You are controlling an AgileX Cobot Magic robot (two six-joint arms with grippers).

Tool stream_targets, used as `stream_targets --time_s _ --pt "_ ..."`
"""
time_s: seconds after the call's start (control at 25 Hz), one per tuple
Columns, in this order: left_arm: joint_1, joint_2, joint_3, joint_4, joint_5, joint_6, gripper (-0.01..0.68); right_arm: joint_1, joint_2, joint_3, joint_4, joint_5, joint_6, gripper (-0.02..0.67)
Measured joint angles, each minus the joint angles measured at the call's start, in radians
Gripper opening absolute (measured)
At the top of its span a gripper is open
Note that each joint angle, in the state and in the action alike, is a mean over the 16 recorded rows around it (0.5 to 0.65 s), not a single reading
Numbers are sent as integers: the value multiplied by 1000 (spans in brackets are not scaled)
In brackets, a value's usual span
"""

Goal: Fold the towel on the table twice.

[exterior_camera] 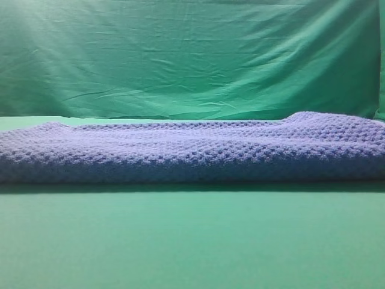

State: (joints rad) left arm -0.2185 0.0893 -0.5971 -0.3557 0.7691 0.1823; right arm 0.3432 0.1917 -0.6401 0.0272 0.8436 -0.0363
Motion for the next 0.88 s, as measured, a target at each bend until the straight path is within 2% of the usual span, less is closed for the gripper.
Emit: stream_targets --time_s 0.32,0.6,0.88 --pt "0 -95 77 1 -9 -51 57 0 -162 52 85 15 -38 0" --pt "0 -106 109 40 -34 -71 57 0 -209 75 122 39 -55 0" --pt "0 -99 113 137 -91 -73 57 0 -211 175 107 -50 -60 0"
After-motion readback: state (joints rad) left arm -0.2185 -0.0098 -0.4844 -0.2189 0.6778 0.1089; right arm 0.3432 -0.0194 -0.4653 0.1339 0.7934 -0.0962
